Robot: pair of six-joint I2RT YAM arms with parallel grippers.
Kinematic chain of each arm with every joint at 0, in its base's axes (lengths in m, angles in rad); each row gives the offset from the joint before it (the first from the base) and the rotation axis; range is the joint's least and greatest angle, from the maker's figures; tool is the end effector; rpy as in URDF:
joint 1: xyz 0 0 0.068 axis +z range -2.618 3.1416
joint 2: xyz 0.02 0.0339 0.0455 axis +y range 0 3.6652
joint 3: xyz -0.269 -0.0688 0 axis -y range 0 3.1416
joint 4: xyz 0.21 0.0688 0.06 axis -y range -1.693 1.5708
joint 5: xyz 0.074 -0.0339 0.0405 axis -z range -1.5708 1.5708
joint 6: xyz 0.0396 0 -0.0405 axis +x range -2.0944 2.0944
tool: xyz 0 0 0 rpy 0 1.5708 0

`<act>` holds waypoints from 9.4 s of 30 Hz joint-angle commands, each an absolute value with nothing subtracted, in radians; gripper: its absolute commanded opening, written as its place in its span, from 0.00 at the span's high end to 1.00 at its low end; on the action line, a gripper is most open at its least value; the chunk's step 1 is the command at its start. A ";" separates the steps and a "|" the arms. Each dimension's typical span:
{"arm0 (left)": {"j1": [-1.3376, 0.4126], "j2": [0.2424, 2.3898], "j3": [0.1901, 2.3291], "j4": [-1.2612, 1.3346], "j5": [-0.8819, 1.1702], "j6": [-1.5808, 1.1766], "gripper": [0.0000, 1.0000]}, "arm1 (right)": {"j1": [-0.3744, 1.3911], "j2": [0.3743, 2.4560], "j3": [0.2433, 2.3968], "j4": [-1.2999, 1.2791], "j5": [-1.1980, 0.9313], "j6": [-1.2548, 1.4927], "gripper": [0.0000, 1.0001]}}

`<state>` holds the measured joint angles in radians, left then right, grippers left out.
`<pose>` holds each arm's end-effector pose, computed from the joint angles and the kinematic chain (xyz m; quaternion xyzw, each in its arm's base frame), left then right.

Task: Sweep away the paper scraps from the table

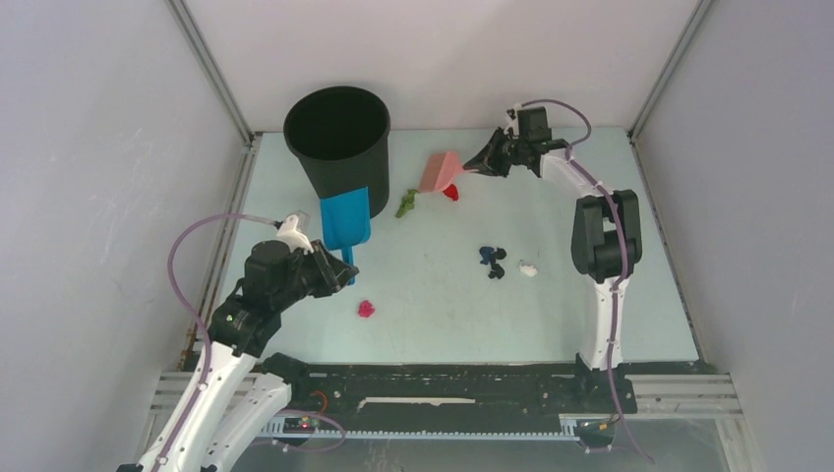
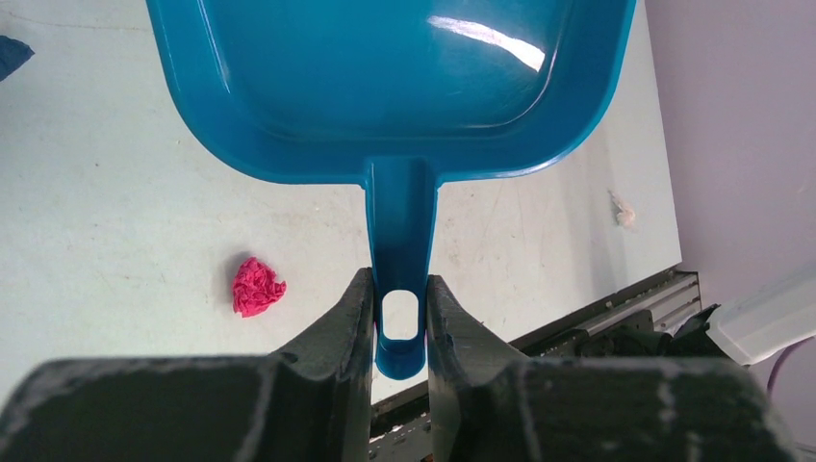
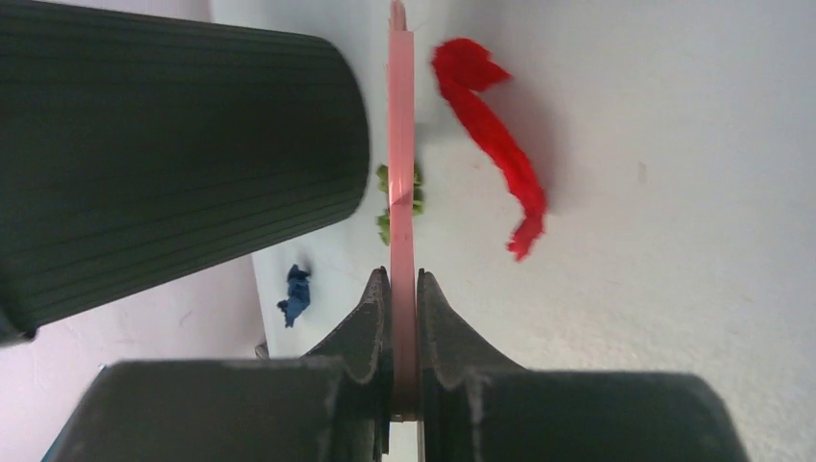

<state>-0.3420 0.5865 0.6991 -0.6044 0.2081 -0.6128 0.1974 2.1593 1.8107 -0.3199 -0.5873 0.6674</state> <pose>0.0889 -0.0403 0.2924 -0.0623 0.8527 -0.3139 0.4129 0.4577 0.1139 0.2556 0.0778 0.8671 0.4114 0.2698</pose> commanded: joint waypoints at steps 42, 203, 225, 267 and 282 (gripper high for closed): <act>-0.941 1.446 1.163 -1.018 0.013 -0.167 0.97 | -0.290 1.414 1.566 -1.037 -0.418 -0.312 1.00; -1.040 1.638 1.115 -0.642 -0.119 -0.255 1.00 | 0.269 1.513 1.480 -1.089 -0.381 -0.192 1.00; -1.007 1.547 1.252 -0.681 -0.162 -0.264 1.00 | -0.139 1.409 1.256 -0.987 -0.644 -0.127 1.00; -0.314 1.448 1.779 -0.704 0.287 -0.467 1.00 | -0.066 1.516 1.106 -0.943 -0.828 -0.227 1.00; -0.169 1.290 1.287 0.168 0.584 -1.108 1.00 | -0.057 1.511 1.106 -0.946 -0.813 -0.231 1.00</act>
<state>-0.1978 1.3712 1.3823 -0.2192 0.4892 -0.8581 -0.0635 1.5131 1.0992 -0.9443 -0.8074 -0.2119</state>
